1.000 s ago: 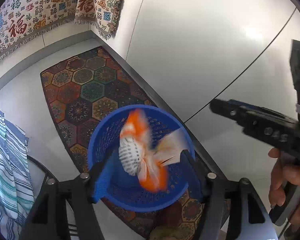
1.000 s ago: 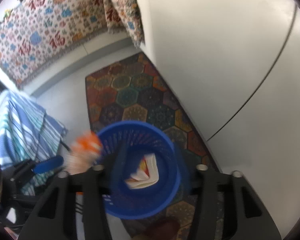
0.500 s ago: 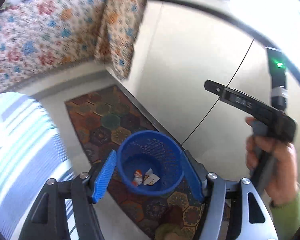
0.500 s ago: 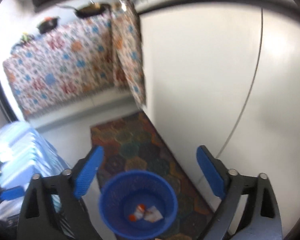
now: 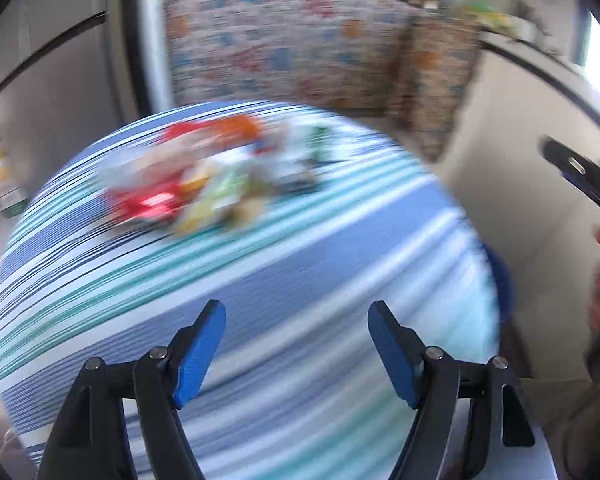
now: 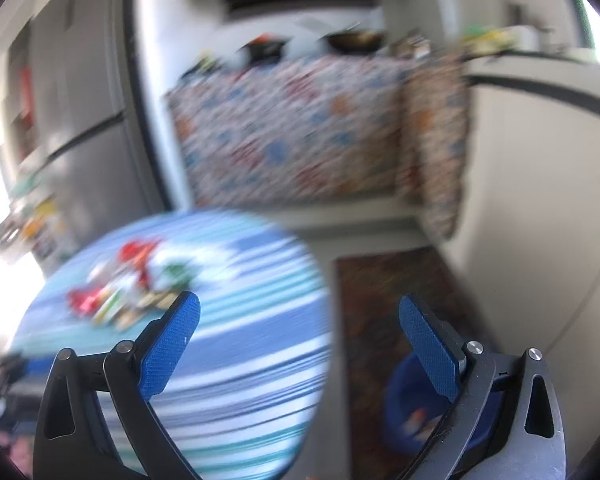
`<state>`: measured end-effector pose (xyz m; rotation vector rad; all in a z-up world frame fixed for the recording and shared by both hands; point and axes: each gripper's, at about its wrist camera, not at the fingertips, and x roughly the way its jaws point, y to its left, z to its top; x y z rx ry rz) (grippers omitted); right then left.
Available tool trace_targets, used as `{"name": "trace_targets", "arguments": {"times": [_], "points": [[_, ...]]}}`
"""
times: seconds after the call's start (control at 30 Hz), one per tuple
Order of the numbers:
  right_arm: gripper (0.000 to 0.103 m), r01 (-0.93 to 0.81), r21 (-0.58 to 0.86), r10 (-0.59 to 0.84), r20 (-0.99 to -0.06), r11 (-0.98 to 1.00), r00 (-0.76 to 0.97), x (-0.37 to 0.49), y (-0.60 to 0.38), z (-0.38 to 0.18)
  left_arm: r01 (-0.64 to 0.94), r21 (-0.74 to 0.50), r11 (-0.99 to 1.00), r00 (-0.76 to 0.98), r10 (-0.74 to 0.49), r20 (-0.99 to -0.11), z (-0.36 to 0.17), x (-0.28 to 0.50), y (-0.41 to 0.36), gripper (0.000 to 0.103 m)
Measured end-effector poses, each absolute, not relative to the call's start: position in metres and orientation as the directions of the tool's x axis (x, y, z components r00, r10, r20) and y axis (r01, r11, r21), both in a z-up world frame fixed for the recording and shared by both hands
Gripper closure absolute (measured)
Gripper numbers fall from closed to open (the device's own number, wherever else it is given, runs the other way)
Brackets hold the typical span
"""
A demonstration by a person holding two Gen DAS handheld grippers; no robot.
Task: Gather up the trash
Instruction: 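Move both tools back over the trash pile on the table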
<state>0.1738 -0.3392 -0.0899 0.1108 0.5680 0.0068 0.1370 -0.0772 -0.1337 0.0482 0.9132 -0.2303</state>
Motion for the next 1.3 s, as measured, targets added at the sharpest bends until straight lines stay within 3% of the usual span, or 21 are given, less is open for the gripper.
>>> {"name": "trace_targets", "arguments": {"times": [0.17,0.27,0.6,0.73,1.1,1.23,1.3], "points": [[0.003,-0.163,0.068,0.168,-0.641,0.984,0.749,0.190,-0.248,-0.136,0.106,-0.041,0.993,0.595,-0.097,-0.798,-0.160,0.159,-0.018,0.028],[0.003,-0.222,0.021,0.173,-0.700,0.975,0.693,0.202,-0.212,-0.161,0.089,-0.016,0.996,0.593,-0.066,-0.803,-0.169,0.170,-0.003,0.028],[0.003,-0.224,-0.021,0.120,-0.793,0.974,0.597,0.236,-0.184,-0.198,0.072,0.002,0.997,0.584,-0.040,-0.811,-0.182,0.195,0.023,0.028],[0.003,-0.224,-0.029,0.104,-0.822,0.974,0.560,0.246,-0.182,-0.209,0.073,0.008,0.997,0.601,-0.037,-0.798,-0.183,0.191,0.025,0.020],[0.005,-0.244,-0.007,0.149,-0.776,0.970,0.613,0.254,-0.190,-0.195,0.073,0.007,0.997,0.595,-0.038,-0.803,-0.186,0.198,0.024,0.012],[0.009,-0.291,0.039,0.232,-0.704,0.956,0.671,0.272,-0.178,-0.167,0.079,0.008,0.997,0.590,-0.040,-0.807,-0.186,0.201,0.022,0.008],[0.017,-0.316,0.047,0.260,-0.685,0.948,0.680,0.280,-0.168,-0.160,0.078,0.008,0.997,0.590,-0.040,-0.807,-0.186,0.200,0.023,0.007]]}}
